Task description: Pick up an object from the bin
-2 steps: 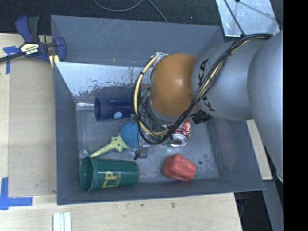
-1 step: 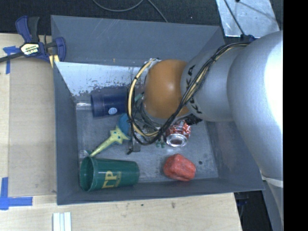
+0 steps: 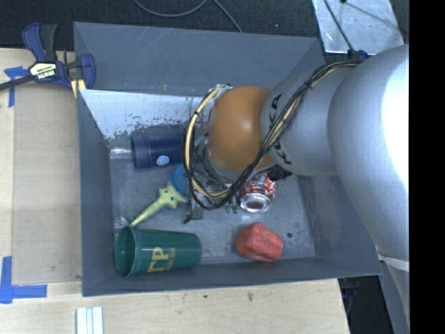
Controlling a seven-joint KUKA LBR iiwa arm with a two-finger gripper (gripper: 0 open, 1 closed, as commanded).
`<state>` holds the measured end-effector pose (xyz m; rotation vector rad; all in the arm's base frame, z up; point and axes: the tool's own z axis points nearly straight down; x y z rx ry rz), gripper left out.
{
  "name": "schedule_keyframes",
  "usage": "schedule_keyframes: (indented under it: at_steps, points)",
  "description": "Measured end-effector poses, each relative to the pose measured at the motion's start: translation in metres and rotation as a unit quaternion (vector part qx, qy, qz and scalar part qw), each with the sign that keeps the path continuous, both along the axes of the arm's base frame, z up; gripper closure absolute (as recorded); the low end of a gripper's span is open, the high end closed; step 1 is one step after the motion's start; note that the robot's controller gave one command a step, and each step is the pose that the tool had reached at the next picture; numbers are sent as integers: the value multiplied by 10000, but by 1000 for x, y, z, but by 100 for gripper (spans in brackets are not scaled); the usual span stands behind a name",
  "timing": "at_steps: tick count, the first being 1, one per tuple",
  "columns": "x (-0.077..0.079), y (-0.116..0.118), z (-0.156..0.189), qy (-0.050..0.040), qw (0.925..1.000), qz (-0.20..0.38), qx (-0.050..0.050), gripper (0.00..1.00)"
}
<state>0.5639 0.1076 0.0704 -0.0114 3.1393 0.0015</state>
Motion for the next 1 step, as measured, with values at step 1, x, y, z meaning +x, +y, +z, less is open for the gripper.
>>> schedule_keyframes:
  at_steps: [1]
  points:
    - [-2, 0, 31, 43, 10000, 67, -8, 100]
